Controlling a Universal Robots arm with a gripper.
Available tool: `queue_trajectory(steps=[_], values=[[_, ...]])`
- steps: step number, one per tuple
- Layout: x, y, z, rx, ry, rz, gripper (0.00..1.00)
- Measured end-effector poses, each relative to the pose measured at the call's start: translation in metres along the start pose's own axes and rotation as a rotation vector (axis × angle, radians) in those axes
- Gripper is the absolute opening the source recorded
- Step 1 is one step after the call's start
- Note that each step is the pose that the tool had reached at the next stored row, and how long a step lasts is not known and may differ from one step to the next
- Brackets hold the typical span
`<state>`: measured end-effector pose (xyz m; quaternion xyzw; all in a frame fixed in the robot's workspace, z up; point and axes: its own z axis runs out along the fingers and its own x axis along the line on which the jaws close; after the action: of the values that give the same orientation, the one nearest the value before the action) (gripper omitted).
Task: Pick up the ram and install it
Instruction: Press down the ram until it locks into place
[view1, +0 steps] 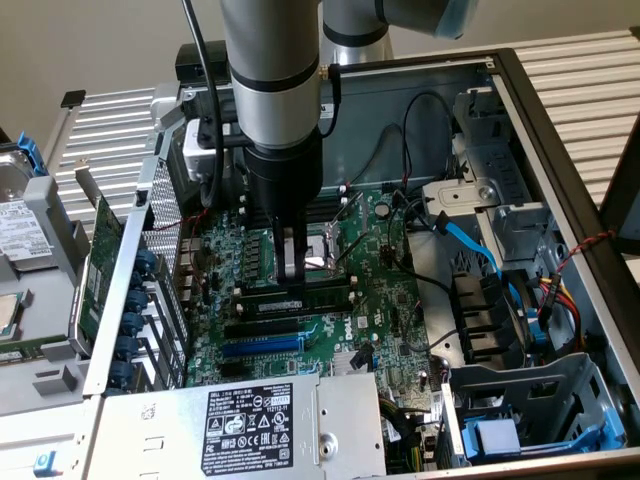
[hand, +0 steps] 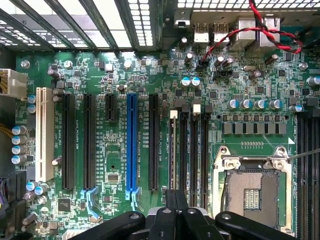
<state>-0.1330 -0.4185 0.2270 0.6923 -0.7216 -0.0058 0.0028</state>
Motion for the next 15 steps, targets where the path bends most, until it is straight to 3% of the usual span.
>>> queue_trajectory(steps=[12,15], values=[[0.000,0.0002,-0.0177,-0.0003,0.0005,0.000,0.11],[0.000,0.0002,-0.0183,-0.0001,0.0003,0.000,0.11]])
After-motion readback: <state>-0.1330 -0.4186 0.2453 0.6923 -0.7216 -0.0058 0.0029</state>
